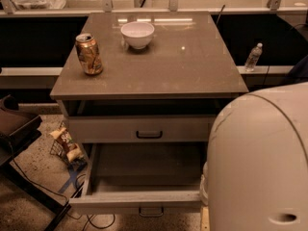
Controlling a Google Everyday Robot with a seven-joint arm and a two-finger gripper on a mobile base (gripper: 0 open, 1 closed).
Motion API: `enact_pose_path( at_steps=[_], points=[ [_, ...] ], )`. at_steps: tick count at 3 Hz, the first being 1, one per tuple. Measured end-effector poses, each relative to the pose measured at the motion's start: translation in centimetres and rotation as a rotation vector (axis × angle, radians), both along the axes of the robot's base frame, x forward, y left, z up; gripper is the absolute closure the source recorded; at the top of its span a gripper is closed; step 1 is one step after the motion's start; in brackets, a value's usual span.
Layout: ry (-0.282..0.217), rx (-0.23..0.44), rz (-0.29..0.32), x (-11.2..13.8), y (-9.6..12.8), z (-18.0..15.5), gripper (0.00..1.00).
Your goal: Open middle drawer
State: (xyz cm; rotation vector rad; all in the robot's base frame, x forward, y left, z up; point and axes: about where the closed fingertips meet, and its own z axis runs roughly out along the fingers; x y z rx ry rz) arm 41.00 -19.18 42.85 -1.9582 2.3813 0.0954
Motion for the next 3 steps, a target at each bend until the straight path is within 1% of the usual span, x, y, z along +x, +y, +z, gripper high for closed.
enact_pose_path(
  at_steps=[1,2,3],
  points=[
    [0.0,0.0,0.0,0.0,0.0,0.0,0.0],
    [-0.007,-0.03,0.003,0.0,-0.4,2.3,0.02],
    [-0.01,-0.14,0.016,-0.9,-2.4,6.7,0.24]
  ],
)
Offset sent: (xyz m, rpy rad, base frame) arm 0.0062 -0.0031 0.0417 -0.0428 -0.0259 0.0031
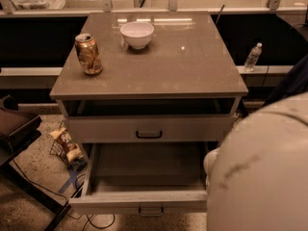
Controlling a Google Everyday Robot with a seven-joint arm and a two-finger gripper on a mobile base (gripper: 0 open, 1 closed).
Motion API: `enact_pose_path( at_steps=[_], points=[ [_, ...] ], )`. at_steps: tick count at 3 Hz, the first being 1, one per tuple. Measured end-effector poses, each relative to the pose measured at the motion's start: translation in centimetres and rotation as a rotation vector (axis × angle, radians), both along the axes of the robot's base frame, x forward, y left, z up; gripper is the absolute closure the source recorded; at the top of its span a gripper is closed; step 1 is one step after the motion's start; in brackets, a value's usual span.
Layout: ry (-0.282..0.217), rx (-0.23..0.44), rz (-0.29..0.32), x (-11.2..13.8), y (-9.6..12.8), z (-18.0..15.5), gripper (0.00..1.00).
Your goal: Open middle drawer
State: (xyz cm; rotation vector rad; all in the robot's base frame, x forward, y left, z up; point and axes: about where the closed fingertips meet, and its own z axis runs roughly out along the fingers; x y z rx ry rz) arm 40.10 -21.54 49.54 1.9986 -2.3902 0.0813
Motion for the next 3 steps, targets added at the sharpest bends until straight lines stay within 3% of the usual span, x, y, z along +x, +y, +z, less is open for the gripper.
enact_pose_path(
  at_steps=[1,2,3],
  points=[
    [-0.112,-0.037,0.159,5.6,4.5,5.2,0.55],
    [-0.185,-0.001,0.27,9.0,6.2,6.7,0.78],
    [-0.219,0.049,0.268,11.2,4.8,5.9,0.99]
  ],
)
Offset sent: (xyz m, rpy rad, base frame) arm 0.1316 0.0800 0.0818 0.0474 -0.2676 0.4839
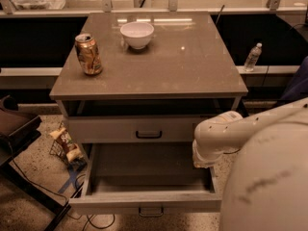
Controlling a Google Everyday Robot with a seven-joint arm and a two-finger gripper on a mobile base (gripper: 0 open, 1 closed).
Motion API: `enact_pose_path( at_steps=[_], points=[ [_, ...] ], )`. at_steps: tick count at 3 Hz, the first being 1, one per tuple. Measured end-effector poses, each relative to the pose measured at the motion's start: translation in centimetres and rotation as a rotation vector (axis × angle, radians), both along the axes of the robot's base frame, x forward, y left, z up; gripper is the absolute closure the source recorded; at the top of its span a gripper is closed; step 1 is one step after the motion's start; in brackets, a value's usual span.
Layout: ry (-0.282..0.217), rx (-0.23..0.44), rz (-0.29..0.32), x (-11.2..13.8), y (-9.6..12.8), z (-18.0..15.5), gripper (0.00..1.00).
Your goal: Open middle drawer
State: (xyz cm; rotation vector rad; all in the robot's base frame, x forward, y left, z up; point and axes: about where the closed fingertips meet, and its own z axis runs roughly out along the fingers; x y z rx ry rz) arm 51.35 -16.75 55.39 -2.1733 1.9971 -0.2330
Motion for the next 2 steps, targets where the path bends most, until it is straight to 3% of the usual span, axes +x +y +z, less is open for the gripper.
enact_pose_path(
  at_steps=[1,2],
  points=[
    [0.061,0.127,-0.043,1.0,-1.2,-5.5,1.0],
    [0.116,0.209,-0.087,0.2,-4.5,-10.0,1.0]
  ],
)
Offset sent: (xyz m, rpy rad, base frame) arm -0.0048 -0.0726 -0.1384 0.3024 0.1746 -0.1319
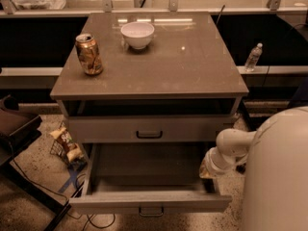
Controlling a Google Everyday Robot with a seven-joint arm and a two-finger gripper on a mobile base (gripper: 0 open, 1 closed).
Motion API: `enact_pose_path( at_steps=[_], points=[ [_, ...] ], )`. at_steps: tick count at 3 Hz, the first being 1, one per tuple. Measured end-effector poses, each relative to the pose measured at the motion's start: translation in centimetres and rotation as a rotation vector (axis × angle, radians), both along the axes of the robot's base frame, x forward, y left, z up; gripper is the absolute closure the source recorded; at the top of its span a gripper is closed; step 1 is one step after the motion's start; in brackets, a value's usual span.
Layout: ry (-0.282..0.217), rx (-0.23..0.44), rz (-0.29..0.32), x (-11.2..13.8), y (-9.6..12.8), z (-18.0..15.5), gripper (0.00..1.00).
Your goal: Open middle drawer
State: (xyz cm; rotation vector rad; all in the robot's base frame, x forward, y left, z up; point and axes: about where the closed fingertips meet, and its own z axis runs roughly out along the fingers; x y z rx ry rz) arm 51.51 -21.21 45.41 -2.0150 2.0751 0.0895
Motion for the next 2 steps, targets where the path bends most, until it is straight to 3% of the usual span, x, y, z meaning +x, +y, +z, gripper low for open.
enact_pose_path(
  at_steps=[1,2],
  points=[
    [0.0,0.0,0.0,0.0,0.0,0.0,1.0],
    [0.034,0.021,0.041,-0.8,2.2,-2.5,1.0]
  ],
)
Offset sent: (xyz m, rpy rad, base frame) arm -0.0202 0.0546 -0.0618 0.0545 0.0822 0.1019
